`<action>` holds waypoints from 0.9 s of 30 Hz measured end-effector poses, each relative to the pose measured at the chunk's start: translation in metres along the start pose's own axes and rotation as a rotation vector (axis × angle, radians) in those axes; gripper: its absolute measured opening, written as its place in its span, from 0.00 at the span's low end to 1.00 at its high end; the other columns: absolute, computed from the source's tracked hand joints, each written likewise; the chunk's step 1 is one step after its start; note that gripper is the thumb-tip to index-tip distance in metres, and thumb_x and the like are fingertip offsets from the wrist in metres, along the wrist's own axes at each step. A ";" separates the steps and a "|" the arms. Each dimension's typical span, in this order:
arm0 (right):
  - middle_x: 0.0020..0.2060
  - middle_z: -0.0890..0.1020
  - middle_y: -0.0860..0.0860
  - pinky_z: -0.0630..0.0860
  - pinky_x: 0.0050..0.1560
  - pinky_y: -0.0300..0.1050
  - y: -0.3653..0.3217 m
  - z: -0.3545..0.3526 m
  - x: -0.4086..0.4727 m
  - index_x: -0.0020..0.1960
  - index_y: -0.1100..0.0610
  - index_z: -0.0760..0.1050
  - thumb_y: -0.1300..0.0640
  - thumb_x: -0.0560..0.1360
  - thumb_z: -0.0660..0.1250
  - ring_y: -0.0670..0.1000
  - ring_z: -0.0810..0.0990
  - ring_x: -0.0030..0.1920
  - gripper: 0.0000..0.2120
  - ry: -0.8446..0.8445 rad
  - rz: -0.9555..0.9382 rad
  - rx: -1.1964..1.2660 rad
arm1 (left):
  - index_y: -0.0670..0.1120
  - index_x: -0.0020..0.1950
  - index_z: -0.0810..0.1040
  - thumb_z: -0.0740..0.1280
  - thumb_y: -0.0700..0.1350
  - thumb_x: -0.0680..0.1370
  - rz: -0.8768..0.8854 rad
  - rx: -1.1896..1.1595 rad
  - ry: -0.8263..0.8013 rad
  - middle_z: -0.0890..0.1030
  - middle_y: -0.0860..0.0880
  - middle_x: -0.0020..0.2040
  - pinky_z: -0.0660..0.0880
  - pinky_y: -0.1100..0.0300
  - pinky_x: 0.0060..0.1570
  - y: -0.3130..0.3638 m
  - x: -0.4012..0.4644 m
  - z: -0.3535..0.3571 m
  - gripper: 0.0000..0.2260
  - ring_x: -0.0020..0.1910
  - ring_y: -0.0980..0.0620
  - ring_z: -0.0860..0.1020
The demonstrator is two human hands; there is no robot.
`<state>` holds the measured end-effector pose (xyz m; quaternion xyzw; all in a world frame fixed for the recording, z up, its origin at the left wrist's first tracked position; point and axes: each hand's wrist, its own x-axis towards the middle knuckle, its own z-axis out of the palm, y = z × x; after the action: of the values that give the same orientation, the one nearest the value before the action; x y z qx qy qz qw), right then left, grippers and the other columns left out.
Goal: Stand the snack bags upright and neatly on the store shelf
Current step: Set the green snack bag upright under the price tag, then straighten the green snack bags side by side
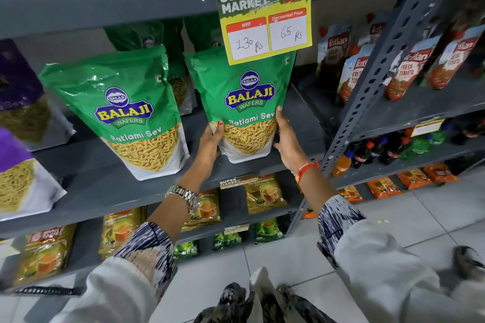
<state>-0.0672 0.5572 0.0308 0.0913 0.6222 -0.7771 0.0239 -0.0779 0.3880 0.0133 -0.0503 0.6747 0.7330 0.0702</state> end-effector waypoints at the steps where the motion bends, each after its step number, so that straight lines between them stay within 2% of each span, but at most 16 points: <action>1: 0.59 0.74 0.48 0.72 0.53 0.42 0.002 -0.001 0.000 0.64 0.48 0.66 0.43 0.79 0.49 0.41 0.74 0.51 0.18 -0.006 0.007 0.003 | 0.51 0.66 0.67 0.57 0.52 0.79 -0.005 -0.004 0.013 0.76 0.51 0.61 0.68 0.43 0.67 -0.003 -0.001 0.000 0.17 0.61 0.50 0.75; 4: 0.58 0.74 0.48 0.72 0.47 0.38 0.004 0.000 -0.001 0.63 0.48 0.66 0.44 0.79 0.49 0.39 0.74 0.50 0.17 0.004 -0.011 0.007 | 0.52 0.64 0.68 0.57 0.50 0.79 0.006 -0.026 0.010 0.76 0.51 0.59 0.69 0.45 0.67 -0.002 -0.001 0.001 0.14 0.58 0.51 0.75; 7: 0.57 0.74 0.47 0.71 0.52 0.42 0.006 -0.004 0.000 0.66 0.49 0.65 0.43 0.79 0.50 0.38 0.74 0.50 0.19 0.007 -0.025 -0.004 | 0.52 0.65 0.67 0.56 0.49 0.79 0.032 -0.018 -0.019 0.75 0.51 0.60 0.70 0.48 0.65 -0.001 -0.002 0.003 0.14 0.57 0.52 0.75; 9: 0.57 0.74 0.46 0.69 0.56 0.45 0.008 -0.009 0.000 0.66 0.48 0.66 0.42 0.79 0.50 0.39 0.73 0.51 0.20 0.029 -0.028 0.008 | 0.52 0.64 0.67 0.56 0.48 0.79 0.053 0.009 -0.014 0.74 0.50 0.61 0.69 0.50 0.66 -0.003 -0.005 0.002 0.13 0.60 0.51 0.74; 13: 0.51 0.75 0.41 0.70 0.64 0.52 0.019 -0.018 -0.001 0.56 0.47 0.71 0.44 0.74 0.60 0.46 0.73 0.57 0.13 0.284 -0.158 0.016 | 0.49 0.64 0.69 0.57 0.47 0.79 0.124 0.056 0.087 0.73 0.51 0.62 0.65 0.49 0.70 -0.018 -0.014 -0.014 0.14 0.66 0.50 0.70; 15: 0.47 0.77 0.41 0.75 0.54 0.49 0.024 -0.016 -0.009 0.52 0.50 0.73 0.48 0.71 0.63 0.46 0.76 0.52 0.12 0.412 -0.302 0.114 | 0.49 0.59 0.73 0.58 0.47 0.79 0.240 0.051 0.223 0.76 0.51 0.59 0.71 0.52 0.64 -0.023 -0.031 -0.025 0.11 0.62 0.50 0.74; 17: 0.39 0.80 0.39 0.73 0.42 0.44 0.022 -0.006 -0.018 0.45 0.49 0.74 0.52 0.71 0.63 0.41 0.76 0.42 0.04 0.456 -0.514 0.108 | 0.48 0.51 0.77 0.59 0.45 0.78 0.369 0.036 0.397 0.81 0.54 0.49 0.76 0.61 0.49 -0.020 -0.050 -0.034 0.08 0.50 0.56 0.79; 19: 0.33 0.79 0.40 0.70 0.38 0.41 0.018 0.011 -0.026 0.41 0.45 0.74 0.54 0.72 0.63 0.41 0.74 0.36 0.04 0.358 -0.657 0.038 | 0.46 0.44 0.77 0.58 0.45 0.77 0.485 0.067 0.615 0.81 0.60 0.36 0.73 0.64 0.38 -0.016 -0.065 -0.050 0.09 0.37 0.59 0.77; 21: 0.32 0.77 0.41 0.69 0.37 0.37 0.019 0.039 -0.036 0.39 0.48 0.74 0.56 0.72 0.62 0.42 0.74 0.34 0.06 0.131 -0.740 -0.075 | 0.44 0.41 0.76 0.58 0.46 0.76 0.564 0.118 0.836 0.78 0.58 0.32 0.69 0.59 0.36 -0.013 -0.073 -0.072 0.10 0.34 0.58 0.73; 23: 0.33 0.77 0.46 0.71 0.36 0.35 0.031 0.072 -0.045 0.39 0.53 0.75 0.58 0.73 0.63 0.43 0.76 0.34 0.05 -0.099 -0.737 -0.263 | 0.41 0.46 0.76 0.58 0.46 0.75 0.567 0.164 1.001 0.76 0.53 0.39 0.69 0.60 0.43 -0.012 -0.074 -0.098 0.11 0.39 0.58 0.73; 24: 0.34 0.79 0.49 0.74 0.37 0.38 0.040 0.088 -0.047 0.40 0.54 0.76 0.58 0.73 0.63 0.45 0.78 0.35 0.04 -0.177 -0.660 -0.306 | 0.40 0.50 0.75 0.58 0.46 0.75 0.550 0.177 1.038 0.76 0.50 0.45 0.69 0.60 0.48 -0.012 -0.071 -0.112 0.12 0.45 0.56 0.74; 26: 0.42 0.79 0.54 0.77 0.44 0.46 0.054 0.122 -0.041 0.45 0.54 0.77 0.56 0.72 0.64 0.48 0.79 0.42 0.04 -0.232 -0.390 -0.244 | 0.39 0.59 0.70 0.59 0.47 0.75 0.479 0.127 0.987 0.73 0.44 0.57 0.67 0.59 0.59 -0.007 -0.059 -0.137 0.17 0.57 0.50 0.72; 27: 0.46 0.78 0.55 0.76 0.46 0.47 0.056 0.138 -0.035 0.51 0.55 0.76 0.54 0.72 0.64 0.48 0.78 0.44 0.10 -0.220 -0.265 -0.164 | 0.40 0.64 0.67 0.59 0.47 0.75 0.448 0.073 0.916 0.71 0.43 0.63 0.65 0.59 0.63 -0.001 -0.052 -0.148 0.19 0.63 0.49 0.69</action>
<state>-0.0396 0.4077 0.0116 -0.0790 0.6839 -0.7253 -0.0035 -0.0298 0.2386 0.0084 -0.2183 0.6554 0.6088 -0.3900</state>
